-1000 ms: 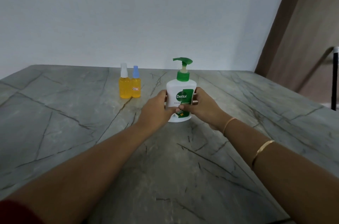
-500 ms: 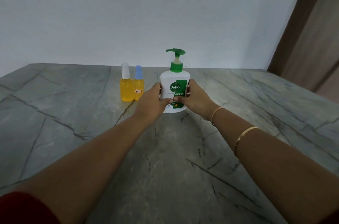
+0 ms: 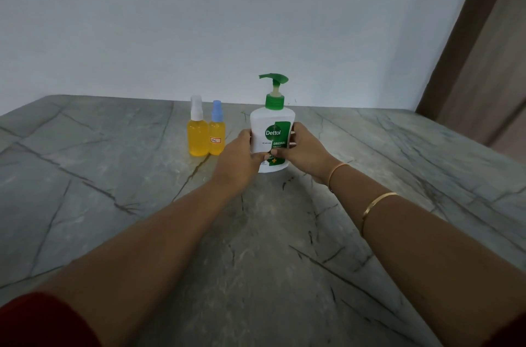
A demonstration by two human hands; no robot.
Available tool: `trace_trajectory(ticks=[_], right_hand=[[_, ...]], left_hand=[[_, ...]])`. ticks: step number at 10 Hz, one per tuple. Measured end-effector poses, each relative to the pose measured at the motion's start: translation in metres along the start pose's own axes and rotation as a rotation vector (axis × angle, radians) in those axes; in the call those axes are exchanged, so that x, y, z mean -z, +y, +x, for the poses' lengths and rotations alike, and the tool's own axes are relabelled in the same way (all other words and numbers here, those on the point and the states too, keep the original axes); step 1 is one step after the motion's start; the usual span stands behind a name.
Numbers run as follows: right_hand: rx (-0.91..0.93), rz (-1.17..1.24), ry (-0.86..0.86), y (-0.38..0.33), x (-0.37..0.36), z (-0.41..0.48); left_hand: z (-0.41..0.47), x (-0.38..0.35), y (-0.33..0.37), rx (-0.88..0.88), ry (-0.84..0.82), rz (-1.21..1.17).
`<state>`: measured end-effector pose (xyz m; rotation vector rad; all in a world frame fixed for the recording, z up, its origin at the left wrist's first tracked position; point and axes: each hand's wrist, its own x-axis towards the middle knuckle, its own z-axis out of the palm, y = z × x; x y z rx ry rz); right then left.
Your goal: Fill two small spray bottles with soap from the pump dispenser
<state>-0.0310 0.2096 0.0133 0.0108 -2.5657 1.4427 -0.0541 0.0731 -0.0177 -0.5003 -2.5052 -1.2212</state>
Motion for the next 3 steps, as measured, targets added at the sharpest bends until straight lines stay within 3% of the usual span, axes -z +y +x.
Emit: trace_trajectory(ticks=[3], right_hand=[[-0.079,-0.013,0.026,-0.001,0.0,-0.006]], left_hand=[[-0.012,0.011,0.011,0.098,0.014,-0.04]])
